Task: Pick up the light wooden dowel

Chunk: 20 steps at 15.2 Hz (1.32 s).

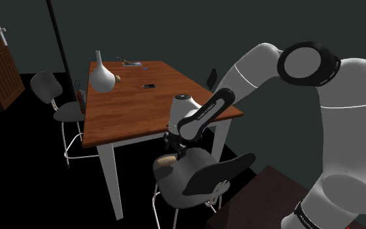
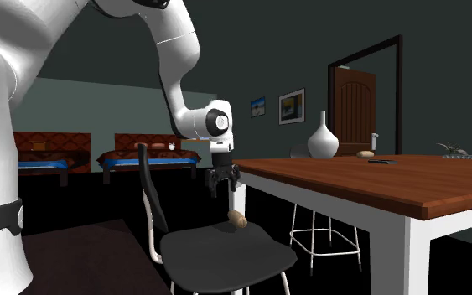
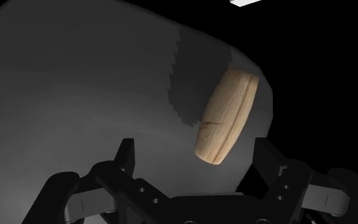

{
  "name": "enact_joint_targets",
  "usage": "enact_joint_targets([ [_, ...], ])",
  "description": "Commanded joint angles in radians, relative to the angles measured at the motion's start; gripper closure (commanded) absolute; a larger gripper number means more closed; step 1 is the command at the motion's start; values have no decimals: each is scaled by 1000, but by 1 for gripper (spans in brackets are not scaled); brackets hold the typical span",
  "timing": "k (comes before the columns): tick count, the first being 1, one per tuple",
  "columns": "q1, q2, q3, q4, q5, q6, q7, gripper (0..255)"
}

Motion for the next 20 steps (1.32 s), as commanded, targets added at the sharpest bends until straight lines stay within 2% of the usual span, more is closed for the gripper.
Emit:
enact_joint_targets([
  [1, 26, 75, -31, 69, -5, 10, 58, 0],
  [6, 78, 269, -92, 266, 12, 19, 170, 0],
  [16, 97, 364, -116, 312, -2, 70, 181, 0],
  [17, 97, 364, -116, 312, -2, 70, 180, 255],
  [20, 96, 365, -116, 314, -2, 69, 180, 255],
])
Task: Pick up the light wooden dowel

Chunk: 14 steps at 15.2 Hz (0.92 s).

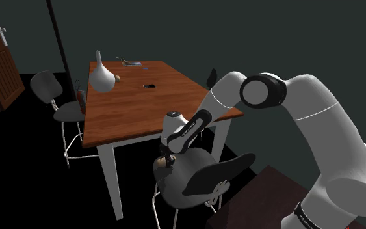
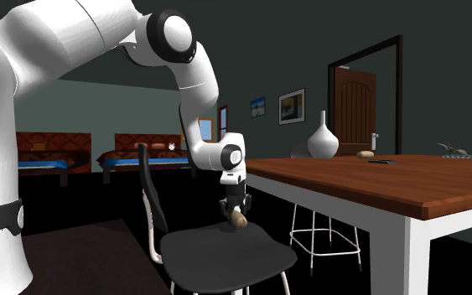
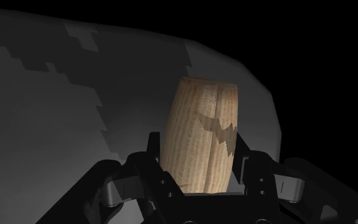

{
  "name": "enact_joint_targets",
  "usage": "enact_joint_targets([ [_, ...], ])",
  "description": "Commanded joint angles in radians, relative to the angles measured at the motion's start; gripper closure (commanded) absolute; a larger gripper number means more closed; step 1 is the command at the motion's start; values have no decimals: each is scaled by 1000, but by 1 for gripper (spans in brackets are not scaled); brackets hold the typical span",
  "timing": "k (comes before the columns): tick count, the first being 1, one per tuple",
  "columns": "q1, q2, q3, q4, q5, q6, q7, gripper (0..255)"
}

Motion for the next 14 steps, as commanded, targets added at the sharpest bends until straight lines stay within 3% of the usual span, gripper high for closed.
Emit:
enact_joint_targets([
  [1, 0, 1, 0, 0, 0, 0, 0, 255],
  [14, -18, -95, 24, -44, 16, -53, -8, 255],
])
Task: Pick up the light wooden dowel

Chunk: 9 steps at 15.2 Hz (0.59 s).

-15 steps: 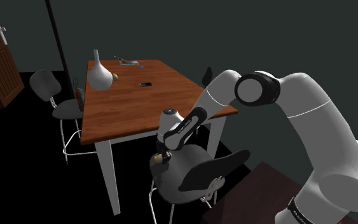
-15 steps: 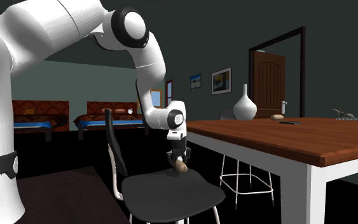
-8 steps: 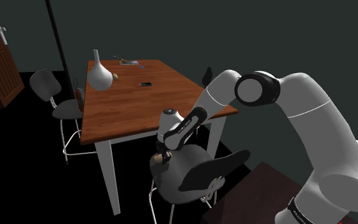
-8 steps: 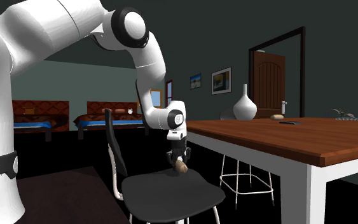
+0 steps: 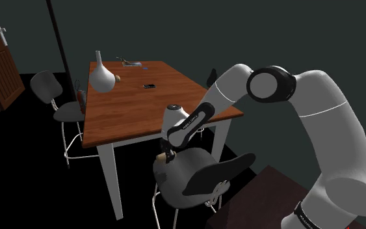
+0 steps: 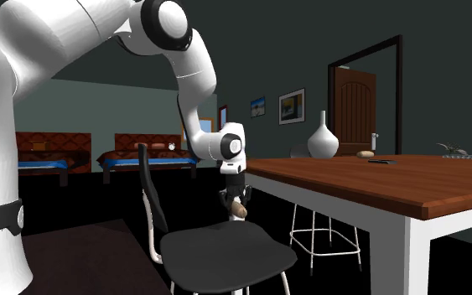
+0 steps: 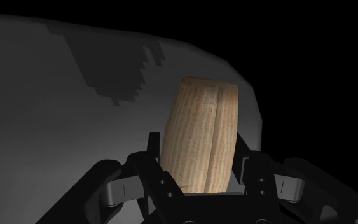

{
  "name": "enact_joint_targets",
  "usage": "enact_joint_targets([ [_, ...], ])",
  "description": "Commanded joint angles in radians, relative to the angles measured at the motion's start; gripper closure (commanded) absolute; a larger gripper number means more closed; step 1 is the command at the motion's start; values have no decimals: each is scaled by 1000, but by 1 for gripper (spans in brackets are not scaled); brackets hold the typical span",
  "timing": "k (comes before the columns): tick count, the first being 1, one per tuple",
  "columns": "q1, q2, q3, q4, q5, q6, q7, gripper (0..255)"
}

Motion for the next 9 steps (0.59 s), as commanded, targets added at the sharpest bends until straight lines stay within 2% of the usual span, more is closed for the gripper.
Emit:
enact_joint_targets([
  [1, -4, -23, 6, -9, 5, -14, -2, 255],
  [9, -19, -92, 26, -31, 21, -62, -12, 255],
])
